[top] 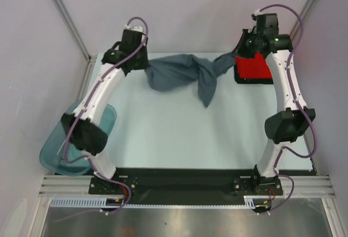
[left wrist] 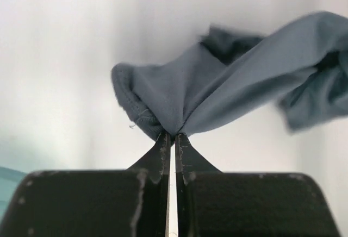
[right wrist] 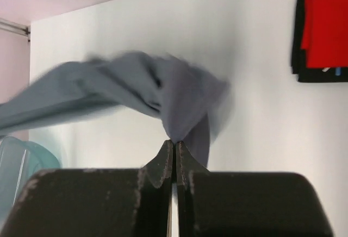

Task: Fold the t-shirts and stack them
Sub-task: Flatten the tshirt out

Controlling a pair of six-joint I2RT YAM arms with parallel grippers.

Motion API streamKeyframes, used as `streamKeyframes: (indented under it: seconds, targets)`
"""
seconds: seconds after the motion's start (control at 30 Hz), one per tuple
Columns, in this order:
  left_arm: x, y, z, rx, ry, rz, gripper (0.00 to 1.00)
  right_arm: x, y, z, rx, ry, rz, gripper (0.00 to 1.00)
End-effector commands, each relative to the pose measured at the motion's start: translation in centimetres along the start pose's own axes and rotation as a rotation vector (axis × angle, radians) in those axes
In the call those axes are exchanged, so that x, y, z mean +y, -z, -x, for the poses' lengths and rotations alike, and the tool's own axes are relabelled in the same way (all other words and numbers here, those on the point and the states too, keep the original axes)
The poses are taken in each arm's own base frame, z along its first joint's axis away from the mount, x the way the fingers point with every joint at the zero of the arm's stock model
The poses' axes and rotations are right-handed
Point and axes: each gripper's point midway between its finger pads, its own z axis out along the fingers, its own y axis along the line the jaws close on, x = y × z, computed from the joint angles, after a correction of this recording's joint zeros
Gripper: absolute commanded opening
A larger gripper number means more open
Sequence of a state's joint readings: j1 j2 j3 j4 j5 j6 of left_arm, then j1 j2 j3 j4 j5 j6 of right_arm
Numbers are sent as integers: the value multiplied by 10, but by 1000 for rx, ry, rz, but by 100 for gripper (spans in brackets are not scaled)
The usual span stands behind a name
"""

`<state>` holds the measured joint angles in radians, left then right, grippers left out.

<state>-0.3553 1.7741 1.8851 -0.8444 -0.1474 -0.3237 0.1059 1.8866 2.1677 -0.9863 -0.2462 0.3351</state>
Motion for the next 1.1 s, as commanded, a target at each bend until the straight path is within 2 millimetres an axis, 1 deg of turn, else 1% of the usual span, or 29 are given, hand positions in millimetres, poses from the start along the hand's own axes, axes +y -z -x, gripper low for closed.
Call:
streamKeyframes:
  seconds: [0.0, 0.03, 0.07, 0.1, 0.17, 0.2, 0.23, 0.27, 0.3, 0.33, 0.4, 0.43, 0.47, 0.5, 0.53, 0.57, 0.6, 0.67, 0.7, 0.73, 0.77, 0.8, 0.83, 0.87, 0.9, 0.97, 1.0, 1.03, 1.07]
  targets:
    - [38, 70, 43, -206, 59, 146, 0, 15, 73, 7, -86, 63, -16, 0]
    - [44, 75, 39, -214, 76, 164, 0, 18, 83, 6, -110, 84, -10, 0]
    - [48, 100, 47, -285, 104, 152, 0, 17, 91, 3, -124, 88, -11, 0]
    - [54, 90, 25, -250, 106, 163, 0, 9, 104, -19, -111, 79, -27, 0]
    - [59, 105, 15, -291, 127, 142, 0, -6, 109, -45, -75, 19, -36, 0]
    - [66, 90, -16, -220, 130, 162, 0, -28, 90, -94, 62, -28, -63, 0]
    - [68, 87, -31, -190, 132, 161, 0, -33, 102, -111, 58, -37, -67, 0]
    - [69, 85, -46, -160, 136, 150, 0, -45, 97, -138, 111, -77, -93, 0]
    - [70, 69, -82, -59, 141, 131, 0, -54, 96, -160, 148, -105, -110, 0]
    - [73, 65, -103, 2, 146, 134, 0, -73, 94, -204, 225, -154, -141, 0]
    - [80, 58, -146, 116, 160, 158, 12, -98, 96, -230, 259, -246, -190, 0]
    - [86, 61, -159, 153, 163, 183, 23, -112, 96, -250, 293, -276, -222, 0]
    - [89, 64, -165, 164, 167, 196, 42, -120, 97, -253, 292, -291, -251, 0]
    - [92, 70, -167, 154, 169, 195, 52, -125, 96, -254, 290, -282, -278, 0]
    - [94, 74, -165, 142, 167, 194, 61, -125, 94, -254, 289, -281, -273, 8]
    - [95, 76, -161, 127, 170, 194, 76, -125, 90, -255, 305, -285, -269, 10]
    - [95, 81, -150, 96, 175, 188, 81, -120, 84, -257, 328, -280, -230, 14]
    - [87, 78, -134, 72, 165, 150, 87, -117, 71, -258, 385, -272, -198, 29]
    - [78, 77, -120, 50, 146, 110, 89, -112, 66, -259, 410, -247, -182, 35]
    - [68, 71, -109, 29, 139, 59, 89, -109, 62, -252, 404, -194, -166, 45]
    - [47, 56, -114, 95, 121, -41, 87, -105, 58, -244, 390, -163, -152, 48]
    - [34, 53, -103, 89, 102, -101, 85, -92, 53, -228, 362, -111, -120, 52]
    - [22, 41, -97, 91, 95, -149, 84, -81, 47, -217, 335, -65, -91, 59]
    - [7, 23, -106, 154, 83, -211, 82, -76, 42, -209, 326, -56, -78, 61]
    - [-8, 14, -98, 153, 49, -242, 80, -68, 35, -196, 320, -53, -51, 63]
    - [-22, -7, -100, 199, 16, -251, 75, -61, 22, -189, 332, -59, -15, 65]
    - [-35, -34, -105, 257, 6, -257, 72, -58, 17, -188, 342, -58, -4, 65]
    - [-37, -46, -110, 290, 4, -239, 68, -58, 6, -187, 362, -53, -3, 66]
    - [-39, -71, -130, 362, -1, -205, 67, -59, 1, -187, 373, -48, -4, 66]
